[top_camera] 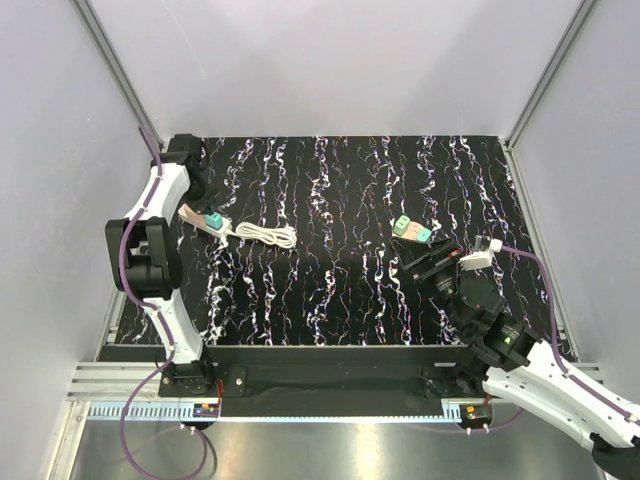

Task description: Insert the plug

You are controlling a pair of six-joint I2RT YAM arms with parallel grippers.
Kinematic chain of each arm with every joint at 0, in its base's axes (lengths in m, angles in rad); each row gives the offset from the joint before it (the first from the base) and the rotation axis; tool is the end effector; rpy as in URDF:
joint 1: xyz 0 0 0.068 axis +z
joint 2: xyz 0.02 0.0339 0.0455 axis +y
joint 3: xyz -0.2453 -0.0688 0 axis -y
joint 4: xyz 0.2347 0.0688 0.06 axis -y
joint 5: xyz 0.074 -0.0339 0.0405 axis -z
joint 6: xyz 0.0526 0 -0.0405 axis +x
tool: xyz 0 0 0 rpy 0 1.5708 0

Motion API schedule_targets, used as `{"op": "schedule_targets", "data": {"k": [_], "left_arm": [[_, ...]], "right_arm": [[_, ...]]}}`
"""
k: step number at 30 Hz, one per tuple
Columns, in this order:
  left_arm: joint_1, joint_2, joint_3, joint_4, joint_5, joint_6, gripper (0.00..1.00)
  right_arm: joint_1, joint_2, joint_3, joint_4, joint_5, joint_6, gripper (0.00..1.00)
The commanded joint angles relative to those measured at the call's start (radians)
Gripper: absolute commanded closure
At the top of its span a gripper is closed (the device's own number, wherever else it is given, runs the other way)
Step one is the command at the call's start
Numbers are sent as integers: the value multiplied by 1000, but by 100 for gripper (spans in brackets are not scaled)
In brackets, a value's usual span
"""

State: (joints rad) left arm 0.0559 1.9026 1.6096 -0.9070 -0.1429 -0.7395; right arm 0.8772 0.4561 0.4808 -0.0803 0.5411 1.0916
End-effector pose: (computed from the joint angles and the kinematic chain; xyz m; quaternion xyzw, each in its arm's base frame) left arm 0.3866 0.0291 0.2176 -0.3918 0.8987 0.0045 0.1967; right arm 0.1179 0.0994 0.2807 0.2575 0.6764 0.4441 0.5282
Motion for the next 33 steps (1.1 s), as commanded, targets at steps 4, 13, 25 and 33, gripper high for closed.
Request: {"op": "schedule_targets", "data": {"k": [4, 13, 25, 33], "left_arm": [[-4, -42, -40, 53, -40, -6, 100], [-4, 7, -103, 51, -72, -37, 100], [-14, -103, 58, 13, -3, 67, 100], [-336, -307, 96, 59, 121, 438, 41]], "right_arm": [[6, -23, 19, 19, 51, -19, 0], [6, -54, 18, 10, 51, -27, 0], [6, -47, 39, -25, 42, -73, 0], [6, 88, 235, -319, 96, -268, 0]]}}
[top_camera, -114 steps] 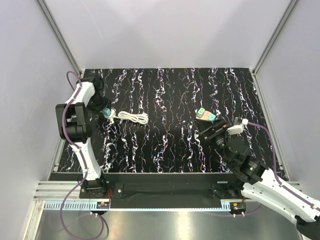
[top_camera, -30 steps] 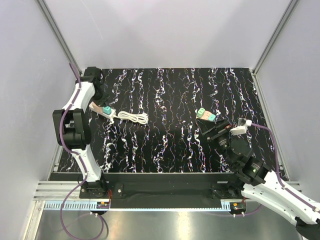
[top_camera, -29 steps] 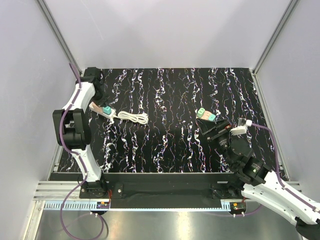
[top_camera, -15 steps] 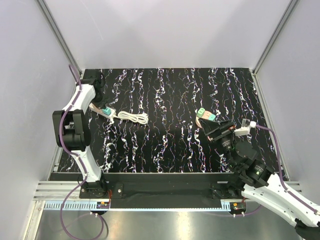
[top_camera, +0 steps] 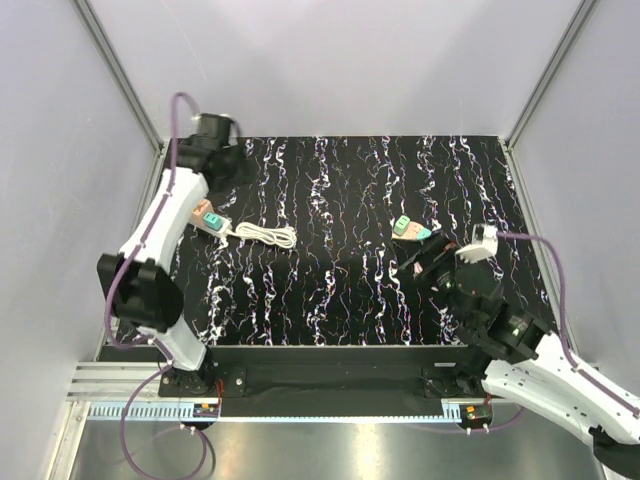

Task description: Insert the plug

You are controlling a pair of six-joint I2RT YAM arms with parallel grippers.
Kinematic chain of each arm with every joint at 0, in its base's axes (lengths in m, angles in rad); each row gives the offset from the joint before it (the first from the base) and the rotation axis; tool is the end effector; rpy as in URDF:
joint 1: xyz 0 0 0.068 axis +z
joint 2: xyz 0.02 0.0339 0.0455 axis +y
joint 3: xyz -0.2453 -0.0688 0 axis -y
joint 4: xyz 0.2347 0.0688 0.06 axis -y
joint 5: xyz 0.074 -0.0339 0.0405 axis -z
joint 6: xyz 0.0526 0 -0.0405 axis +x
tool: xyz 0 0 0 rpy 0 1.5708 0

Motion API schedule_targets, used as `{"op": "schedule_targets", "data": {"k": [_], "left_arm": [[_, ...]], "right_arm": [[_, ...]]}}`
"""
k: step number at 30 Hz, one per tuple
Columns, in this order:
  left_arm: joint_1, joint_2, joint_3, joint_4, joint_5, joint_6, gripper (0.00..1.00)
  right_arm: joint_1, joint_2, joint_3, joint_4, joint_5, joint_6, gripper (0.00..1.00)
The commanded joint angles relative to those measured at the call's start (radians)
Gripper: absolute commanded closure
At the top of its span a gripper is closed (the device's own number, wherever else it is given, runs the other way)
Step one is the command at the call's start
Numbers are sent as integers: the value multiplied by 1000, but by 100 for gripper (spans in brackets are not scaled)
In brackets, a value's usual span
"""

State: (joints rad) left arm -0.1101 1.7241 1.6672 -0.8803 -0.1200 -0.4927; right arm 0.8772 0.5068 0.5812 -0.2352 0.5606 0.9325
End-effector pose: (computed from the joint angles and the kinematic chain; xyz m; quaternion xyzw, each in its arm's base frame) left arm 0.3684 -0.0344 0.3008 -0.1987 0.9277 -0.0379 0.3139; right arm 0.1188 0.0991 0.2909 0.1994 0.7267 0.3595 0.5504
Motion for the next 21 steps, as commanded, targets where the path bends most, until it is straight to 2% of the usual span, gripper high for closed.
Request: {"op": "schedule_targets", "data": {"k": [1, 2, 4, 5, 10, 14, 18, 21], "left_arm": [[-221, -183, 25, 59, 115, 219, 38], [-314, -213, -16, 79, 115, 241, 31], [-381, -311, -78, 172, 210, 226, 20], [-420, -345, -154, 211, 250, 208, 2], [-447, -610, -409, 464, 394, 115, 1], [-448, -822, -675, 607, 433, 92, 1], [-448, -987, -784, 644, 375, 109, 1], [-448, -1031, -805, 659, 349, 121, 1]], "right_arm": [[6, 45, 211, -214, 85, -130, 0], [6, 53, 241, -269, 82, -162, 0], [6, 56, 307, -314, 45, -245, 0], [6, 55, 322, -361, 10, -259, 0], [6, 47, 371, -483, -100, -183, 0], [8, 35, 359, -544, -214, -78, 0], [6, 21, 358, -564, -234, -34, 0], [5, 7, 364, -564, -186, -50, 0]]}}
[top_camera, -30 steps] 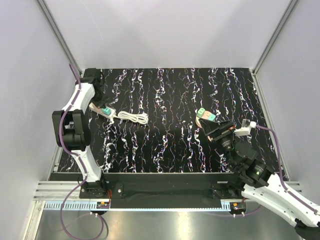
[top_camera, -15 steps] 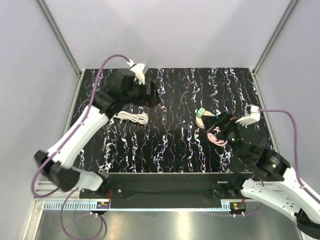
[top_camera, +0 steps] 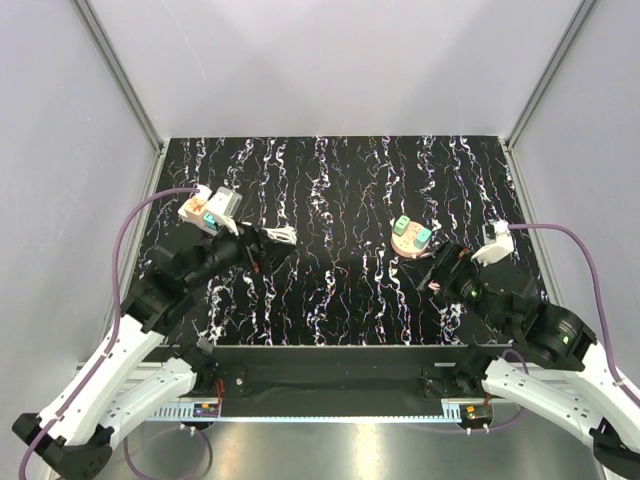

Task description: Insert the plug

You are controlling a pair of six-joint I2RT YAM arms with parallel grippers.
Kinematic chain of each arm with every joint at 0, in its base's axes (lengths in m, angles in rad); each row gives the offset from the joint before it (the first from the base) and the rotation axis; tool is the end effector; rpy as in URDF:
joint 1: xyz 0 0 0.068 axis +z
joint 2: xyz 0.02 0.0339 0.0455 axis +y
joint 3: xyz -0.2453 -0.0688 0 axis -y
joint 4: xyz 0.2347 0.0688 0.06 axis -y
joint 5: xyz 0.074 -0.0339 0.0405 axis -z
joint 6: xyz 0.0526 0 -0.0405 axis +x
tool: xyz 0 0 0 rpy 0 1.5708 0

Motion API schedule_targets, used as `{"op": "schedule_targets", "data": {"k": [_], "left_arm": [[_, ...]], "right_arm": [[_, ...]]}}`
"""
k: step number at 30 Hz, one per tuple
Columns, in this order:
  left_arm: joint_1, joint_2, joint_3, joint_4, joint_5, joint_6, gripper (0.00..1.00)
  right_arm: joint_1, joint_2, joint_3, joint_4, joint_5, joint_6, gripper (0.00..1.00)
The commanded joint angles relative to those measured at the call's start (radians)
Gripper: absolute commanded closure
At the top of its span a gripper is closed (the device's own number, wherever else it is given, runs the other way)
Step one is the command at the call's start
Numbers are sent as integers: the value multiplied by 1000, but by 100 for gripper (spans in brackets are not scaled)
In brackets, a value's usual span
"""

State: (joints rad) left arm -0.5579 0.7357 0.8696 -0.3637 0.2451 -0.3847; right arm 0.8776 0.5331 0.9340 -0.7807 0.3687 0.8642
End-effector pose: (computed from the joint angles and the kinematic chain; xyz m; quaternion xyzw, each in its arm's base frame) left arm 0.1497 -0.1085 0.3404 0.1429 0.7682 -0.3654 0.5060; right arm 0.0885 0.0769 0.3394 0.0974 0.8145 0.3240 0.4713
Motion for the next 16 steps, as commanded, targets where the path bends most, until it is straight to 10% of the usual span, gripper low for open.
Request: {"op": "schedule_targets", "data": {"k": [1, 16], "left_arm": [[0, -45, -9, 146, -17, 15, 1], [0, -59, -21, 166, 3, 7, 1]], "right_arm": [[6, -21, 15, -17, 21, 9, 1], [6, -58, 26, -23, 144, -64, 0]]}}
